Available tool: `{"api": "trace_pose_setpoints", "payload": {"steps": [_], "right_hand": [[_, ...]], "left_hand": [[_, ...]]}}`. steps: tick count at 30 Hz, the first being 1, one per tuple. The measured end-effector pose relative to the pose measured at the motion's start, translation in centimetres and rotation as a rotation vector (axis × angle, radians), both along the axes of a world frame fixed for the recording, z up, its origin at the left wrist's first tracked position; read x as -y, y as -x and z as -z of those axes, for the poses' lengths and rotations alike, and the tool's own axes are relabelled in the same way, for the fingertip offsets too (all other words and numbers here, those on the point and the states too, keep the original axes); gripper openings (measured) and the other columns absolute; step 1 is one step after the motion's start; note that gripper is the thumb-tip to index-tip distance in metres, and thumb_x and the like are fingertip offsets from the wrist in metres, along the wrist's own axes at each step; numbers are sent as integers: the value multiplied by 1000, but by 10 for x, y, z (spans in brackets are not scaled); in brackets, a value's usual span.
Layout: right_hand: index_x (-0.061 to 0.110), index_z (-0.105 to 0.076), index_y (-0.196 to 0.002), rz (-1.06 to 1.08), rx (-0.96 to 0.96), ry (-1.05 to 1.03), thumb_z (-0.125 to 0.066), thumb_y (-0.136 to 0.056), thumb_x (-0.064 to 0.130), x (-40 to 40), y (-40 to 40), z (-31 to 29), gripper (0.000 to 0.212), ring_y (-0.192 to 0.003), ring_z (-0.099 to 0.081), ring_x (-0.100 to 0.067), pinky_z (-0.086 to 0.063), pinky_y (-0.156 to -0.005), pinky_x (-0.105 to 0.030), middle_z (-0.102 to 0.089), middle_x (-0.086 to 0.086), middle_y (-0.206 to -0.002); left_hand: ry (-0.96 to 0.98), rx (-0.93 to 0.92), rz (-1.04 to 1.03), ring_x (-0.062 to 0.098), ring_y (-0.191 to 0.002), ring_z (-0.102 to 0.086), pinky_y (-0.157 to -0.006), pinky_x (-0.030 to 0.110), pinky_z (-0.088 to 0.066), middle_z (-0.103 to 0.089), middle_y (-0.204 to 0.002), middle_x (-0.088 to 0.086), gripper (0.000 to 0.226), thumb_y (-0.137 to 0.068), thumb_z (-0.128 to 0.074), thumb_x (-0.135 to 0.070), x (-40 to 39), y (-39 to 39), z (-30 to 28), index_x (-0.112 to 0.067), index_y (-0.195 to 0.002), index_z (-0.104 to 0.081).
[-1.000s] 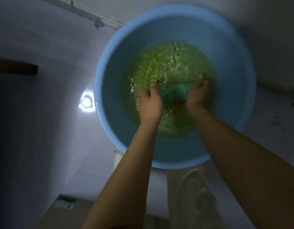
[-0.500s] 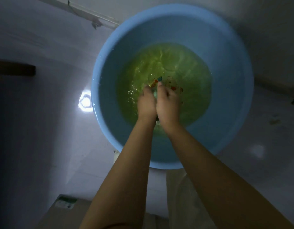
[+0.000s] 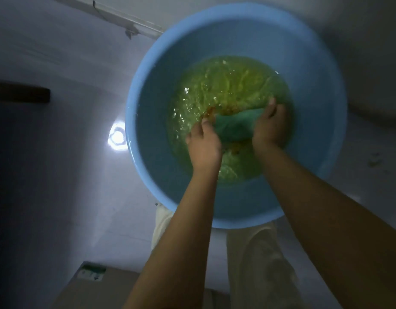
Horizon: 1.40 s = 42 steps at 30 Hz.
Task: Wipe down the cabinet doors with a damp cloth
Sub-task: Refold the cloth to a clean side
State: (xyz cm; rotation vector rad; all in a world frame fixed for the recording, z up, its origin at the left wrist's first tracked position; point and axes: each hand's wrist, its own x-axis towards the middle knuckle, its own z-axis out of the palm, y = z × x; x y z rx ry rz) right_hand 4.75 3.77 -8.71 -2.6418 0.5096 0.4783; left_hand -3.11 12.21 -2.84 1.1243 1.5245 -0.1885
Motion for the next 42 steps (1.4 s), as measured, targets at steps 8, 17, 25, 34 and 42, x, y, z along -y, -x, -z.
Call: {"api": "trace_pose_setpoints", "payload": {"steps": [8,17,25,34,42], "right_hand": [[13,-60,-118,9,-544,-553,-37,-101,42,-35,59,-31,41,-102,-62,-21,-49,-88,-34,-66,-7,-113],[18,-37,-46,-10,-144,-542,-50,-98,27,-58,51,-46,54,-47,-37,-14,-30,-52,-33,-38,2,-44],[15,-45,-55,53,-181,-305,-39,-102,34,-33,23,-3,51,-64,-46,-26,-28,-56,-34,-46,-4,-56],[7,-59,-111,243,-330,-376,-34,-104,30,-26,42,-46,34,-86,-58,-21,-36,-64,-26,-64,-8,-100],[26,-54,-72,253,-225,-634,-56,-94,33,-36,62,-83,23,-77,-58,-14,-45,-66,-27,-62,0,-84]], "left_hand": [[136,-39,64,33,-129,-44,-107,52,-35,-50,-138,13,66,-83,-26,-57,-6,0,14,-22,-133,-52],[185,-28,-48,25,-71,-56,-58,30,-47,-57,-71,8,42,-102,-31,-37,-14,-12,-1,-16,-71,-50],[194,-65,-151,31,-114,-56,-103,45,-43,-61,-117,12,56,-98,-29,-49,-6,-16,-9,-7,-119,-59],[240,-105,-52,24,-110,-51,-99,45,-45,-53,-126,7,39,-97,-34,-33,-16,2,2,-18,-126,-54],[292,2,-132,20,-78,-61,-69,29,-49,-65,-80,2,37,-95,-40,-40,-19,-2,-11,-19,-78,-64]]}}
